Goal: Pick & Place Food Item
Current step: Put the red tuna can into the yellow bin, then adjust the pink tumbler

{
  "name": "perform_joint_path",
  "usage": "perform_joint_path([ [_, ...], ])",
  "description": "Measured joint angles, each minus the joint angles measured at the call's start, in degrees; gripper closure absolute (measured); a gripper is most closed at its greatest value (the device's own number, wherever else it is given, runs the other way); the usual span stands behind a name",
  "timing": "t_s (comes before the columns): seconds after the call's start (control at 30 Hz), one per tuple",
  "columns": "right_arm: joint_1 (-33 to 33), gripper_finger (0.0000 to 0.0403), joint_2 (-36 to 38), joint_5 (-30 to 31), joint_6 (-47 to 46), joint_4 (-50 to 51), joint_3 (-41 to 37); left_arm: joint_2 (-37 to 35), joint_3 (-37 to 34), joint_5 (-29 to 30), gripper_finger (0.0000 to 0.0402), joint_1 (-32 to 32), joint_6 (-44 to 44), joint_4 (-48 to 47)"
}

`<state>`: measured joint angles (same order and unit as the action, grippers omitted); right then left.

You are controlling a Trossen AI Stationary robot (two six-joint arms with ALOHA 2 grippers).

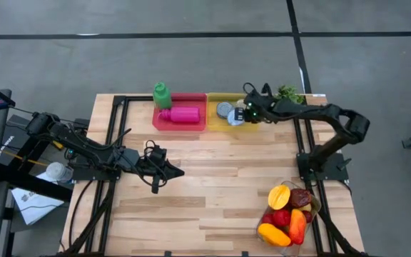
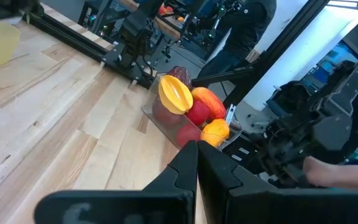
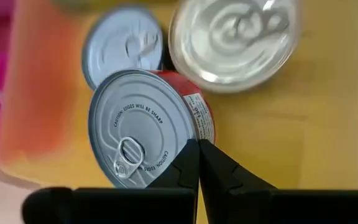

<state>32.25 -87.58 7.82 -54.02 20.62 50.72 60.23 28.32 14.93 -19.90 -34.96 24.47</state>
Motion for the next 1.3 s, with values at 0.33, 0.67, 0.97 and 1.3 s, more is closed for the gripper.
perform_joint_path([
  [0.33,1.0,0.0403,-2.7,-2.4,0.0,2.6,0.0,0.0,0.0,-0.1,0.0402,0.0,0.0,0.0],
  [0.67,0.9,0.0396,-2.0,-3.9,1.9,4.0,0.0,0.0,0.0,0.0,0.0402,0.0,0.0,0.0],
  [0.97,0.3,0.0254,-1.4,-6.9,9.1,8.8,4.8,-0.6,0.0,2.6,0.0402,0.0,0.1,-0.3],
  [1.3,-4.5,0.0183,14.4,-6.4,23.0,19.5,20.0,-10.1,16.2,21.4,0.0398,6.4,4.6,-44.0],
])
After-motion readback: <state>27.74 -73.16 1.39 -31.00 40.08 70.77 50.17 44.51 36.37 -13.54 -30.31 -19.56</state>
